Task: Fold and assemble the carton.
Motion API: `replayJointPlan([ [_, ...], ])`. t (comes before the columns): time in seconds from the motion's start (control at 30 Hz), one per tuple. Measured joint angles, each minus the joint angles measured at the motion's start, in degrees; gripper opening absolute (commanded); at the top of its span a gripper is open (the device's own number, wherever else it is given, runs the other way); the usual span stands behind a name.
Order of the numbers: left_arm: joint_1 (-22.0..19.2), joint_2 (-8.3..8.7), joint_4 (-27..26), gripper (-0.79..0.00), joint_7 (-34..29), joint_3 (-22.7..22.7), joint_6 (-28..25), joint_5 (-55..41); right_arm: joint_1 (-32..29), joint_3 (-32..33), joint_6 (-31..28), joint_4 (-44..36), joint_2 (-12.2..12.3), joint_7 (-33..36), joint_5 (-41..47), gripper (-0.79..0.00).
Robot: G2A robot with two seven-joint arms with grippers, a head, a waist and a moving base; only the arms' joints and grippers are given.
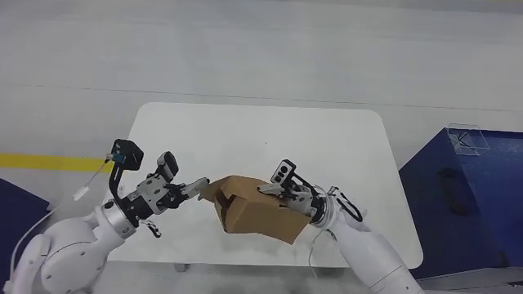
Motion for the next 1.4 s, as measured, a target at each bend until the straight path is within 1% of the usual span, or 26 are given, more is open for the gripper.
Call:
replayJointPlan([
  [0.1,0.4,0.09,-0.9,0.0,-1.5,1.8,-1.8,1.0,-0.1,0.0,-0.2,-0.4,-0.1,0.0,0.0,-0.785],
  [0.17,0.7,0.2,-1.3,0.0,-2.7,2.1,-2.4,0.0,-0.1,0.1,-0.2,-0.6,-0.1,0.0,-0.2,-0.785],
  [0.33,0.8,0.35,-1.7,0.0,-3.5,2.4,-1.9,0.8,-0.1,-0.1,0.0,-1.0,-0.2,0.3,-0.8,-0.785],
  [0.6,-0.9,0.41,-1.1,0.0,-5.1,5.5,-1.6,2.2,0.5,-1.0,0.5,-0.7,-0.6,0.1,-1.8,-0.785],
  [0.77,-2.1,0.36,-1.0,0.0,-5.4,7.6,-0.1,3.9,1.0,-1.6,0.8,-0.4,-0.9,0.1,-2.2,-0.785],
  [0.9,-2.6,0.35,-0.7,0.0,-4.9,7.9,0.7,3.7,1.3,-1.7,0.8,-0.2,-1.0,0.1,-2.2,-0.785],
  [1.03,-2.7,0.53,-0.5,0.0,-4.5,6.2,0.9,2.5,1.7,-1.4,1.0,0.8,-1.2,-0.2,-1.7,-0.785],
  [1.13,-2.0,0.83,-0.4,0.0,-4.2,3.0,-0.1,0.1,1.9,-0.6,1.3,1.4,-1.1,-0.1,-1.3,-0.785],
  [1.23,-0.4,1.21,-0.2,0.0,-4.4,-0.8,-1.4,-2.3,1.9,0.4,1.9,1.5,-0.9,0.2,-1.2,-0.785],
  [1.3,0.6,1.43,-0.1,0.0,-4.6,-3.6,-1.7,-5.0,1.6,1.2,2.8,1.3,-0.8,-0.3,-1.0,-0.785],
  [1.4,1.7,1.6,0.2,0.0,-4.3,-6.4,-2.0,-8.4,1.5,1.5,4.4,1.3,-0.6,-1.7,-1.2,-0.785],
])
